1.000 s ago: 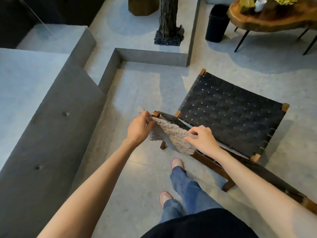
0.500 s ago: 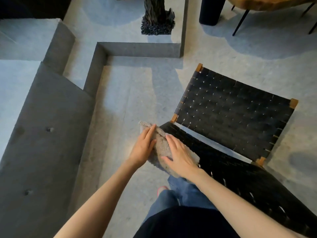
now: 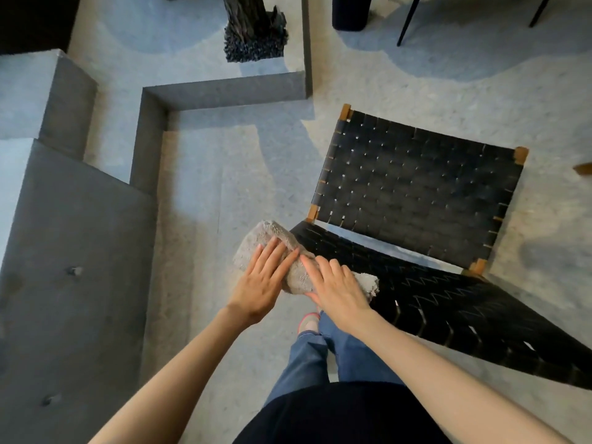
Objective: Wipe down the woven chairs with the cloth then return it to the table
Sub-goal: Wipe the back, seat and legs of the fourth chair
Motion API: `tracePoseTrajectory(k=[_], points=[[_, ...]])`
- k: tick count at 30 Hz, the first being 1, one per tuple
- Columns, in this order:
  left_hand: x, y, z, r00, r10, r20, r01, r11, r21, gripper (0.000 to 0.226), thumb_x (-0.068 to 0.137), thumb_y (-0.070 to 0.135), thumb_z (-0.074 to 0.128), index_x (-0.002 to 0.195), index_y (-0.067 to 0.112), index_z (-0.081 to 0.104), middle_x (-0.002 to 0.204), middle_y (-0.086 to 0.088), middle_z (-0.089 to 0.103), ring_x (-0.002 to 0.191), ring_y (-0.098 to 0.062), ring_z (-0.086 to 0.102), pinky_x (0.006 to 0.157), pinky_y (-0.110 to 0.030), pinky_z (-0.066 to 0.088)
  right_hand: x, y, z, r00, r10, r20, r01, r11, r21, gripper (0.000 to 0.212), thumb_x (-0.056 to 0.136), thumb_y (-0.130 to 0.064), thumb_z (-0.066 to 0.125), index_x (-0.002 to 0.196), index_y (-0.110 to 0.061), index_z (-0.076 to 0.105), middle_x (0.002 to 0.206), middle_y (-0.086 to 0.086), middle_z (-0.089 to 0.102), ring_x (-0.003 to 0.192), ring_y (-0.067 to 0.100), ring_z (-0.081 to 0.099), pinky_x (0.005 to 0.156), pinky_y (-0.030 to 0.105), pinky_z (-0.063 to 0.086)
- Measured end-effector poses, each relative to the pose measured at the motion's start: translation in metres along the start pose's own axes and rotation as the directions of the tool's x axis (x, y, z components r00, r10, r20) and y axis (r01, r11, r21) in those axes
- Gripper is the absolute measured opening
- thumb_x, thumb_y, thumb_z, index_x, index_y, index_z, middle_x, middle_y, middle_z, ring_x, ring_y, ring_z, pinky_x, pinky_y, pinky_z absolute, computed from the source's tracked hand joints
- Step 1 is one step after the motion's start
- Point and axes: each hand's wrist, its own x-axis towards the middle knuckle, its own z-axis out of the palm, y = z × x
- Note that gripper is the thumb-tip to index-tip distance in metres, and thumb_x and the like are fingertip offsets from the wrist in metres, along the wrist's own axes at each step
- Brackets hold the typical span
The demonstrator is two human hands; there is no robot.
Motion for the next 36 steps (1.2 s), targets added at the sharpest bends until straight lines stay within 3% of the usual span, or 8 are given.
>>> tracePoseTrajectory(k=[4, 6, 9, 11, 21, 30, 33, 36], points=[[0.004, 0.005, -0.001, 0.982, 0.101, 0.158, -0.125, 0.981, 0.148, 0.082, 0.083, 0.017, 0.069, 0.149, 0.014, 0.021, 0.149, -0.014, 0.037, 0.139, -0.033, 0.030, 0.115, -0.050, 0.020, -0.020, 0.002, -0.007, 0.997, 0.078, 0.013, -0.076, 0.993, -0.089, 0.082, 0.071, -0.061, 0.071, 0.138, -0.019, 0.051, 0.103, 0.000, 0.063, 0.073, 0.014, 0.055, 0.061, 0.025, 0.046], [0.013, 0.020, 0.002, 0.973, 0.136, 0.186, -0.175, 0.962, 0.210, 0.077, 0.085, 0.025, 0.070, 0.148, 0.014, 0.028, 0.144, -0.011, 0.044, 0.136, -0.029, 0.038, 0.116, -0.045, 0.020, -0.038, 0.011, -0.008, 0.992, 0.120, 0.045, -0.114, 0.988, -0.106, 0.082, 0.069, -0.061, 0.071, 0.137, -0.020, 0.052, 0.104, 0.000, 0.064, 0.073, 0.015, 0.056, 0.061, 0.026, 0.046], [0.027, 0.049, 0.016, 0.938, 0.205, 0.278, -0.268, 0.939, 0.215, 0.058, 0.104, 0.031, 0.030, 0.152, 0.016, 0.002, 0.154, -0.010, 0.021, 0.143, -0.028, 0.018, 0.120, -0.043, 0.002, -0.068, 0.029, -0.009, 0.975, 0.170, 0.142, -0.150, 0.978, -0.142, 0.080, 0.075, -0.062, 0.067, 0.141, -0.022, 0.046, 0.109, -0.001, 0.062, 0.078, 0.015, 0.055, 0.065, 0.026, 0.045], [0.034, 0.072, 0.022, 0.926, 0.213, 0.311, -0.283, 0.938, 0.201, 0.055, 0.105, 0.032, 0.020, 0.151, 0.017, -0.004, 0.155, -0.010, 0.016, 0.143, -0.029, 0.014, 0.119, -0.042, 0.002, -0.087, 0.042, -0.013, 0.956, 0.222, 0.190, -0.196, 0.969, -0.151, 0.078, 0.075, -0.061, 0.067, 0.141, -0.023, 0.047, 0.110, -0.001, 0.062, 0.079, 0.015, 0.055, 0.066, 0.027, 0.045], [0.063, 0.223, 0.053, 0.920, 0.264, 0.291, -0.310, 0.942, 0.127, 0.058, 0.103, 0.039, 0.028, 0.151, 0.018, 0.002, 0.153, -0.008, 0.021, 0.139, -0.026, 0.023, 0.117, -0.038, 0.013, -0.208, 0.124, -0.010, 0.903, 0.394, 0.174, -0.382, 0.919, -0.096, 0.084, 0.051, -0.035, 0.092, 0.127, -0.019, 0.059, 0.108, 0.009, 0.063, 0.072, 0.024, 0.054, 0.059, 0.032, 0.046], [0.094, 0.394, 0.079, 0.952, 0.218, 0.216, -0.240, 0.967, 0.082, 0.063, 0.102, 0.032, 0.037, 0.151, 0.016, 0.001, 0.153, -0.007, 0.020, 0.139, -0.026, 0.022, 0.117, -0.038, 0.012, -0.333, 0.228, -0.028, 0.907, 0.414, 0.073, -0.399, 0.902, -0.165, 0.074, 0.064, -0.002, 0.077, 0.133, -0.019, 0.056, 0.122, 0.009, 0.061, 0.082, 0.024, 0.058, 0.068, 0.033, 0.048], [0.105, 0.435, 0.078, 0.949, 0.257, 0.185, -0.260, 0.966, -0.006, 0.061, 0.102, 0.037, 0.032, 0.152, 0.018, 0.002, 0.154, -0.004, 0.020, 0.140, -0.022, 0.020, 0.117, -0.034, 0.010, -0.361, 0.252, -0.039, 0.893, 0.451, 0.015, -0.439, 0.876, -0.201, 0.071, 0.059, -0.008, 0.080, 0.126, -0.019, 0.062, 0.125, 0.007, 0.062, 0.081, 0.023, 0.060, 0.064, 0.031, 0.045], [0.117, 0.470, 0.074, 0.960, 0.241, 0.140, -0.203, 0.949, -0.241, 0.064, 0.100, 0.032, 0.041, 0.151, 0.016, 0.005, 0.153, -0.004, 0.026, 0.140, -0.019, 0.022, 0.116, -0.030, 0.010, -0.389, 0.279, -0.038, 0.848, 0.527, 0.049, -0.518, 0.846, -0.125, 0.076, 0.062, -0.026, 0.081, 0.134, -0.018, 0.056, 0.143, 0.009, 0.048, 0.105, 0.034, 0.060, 0.081, 0.040, 0.048]])
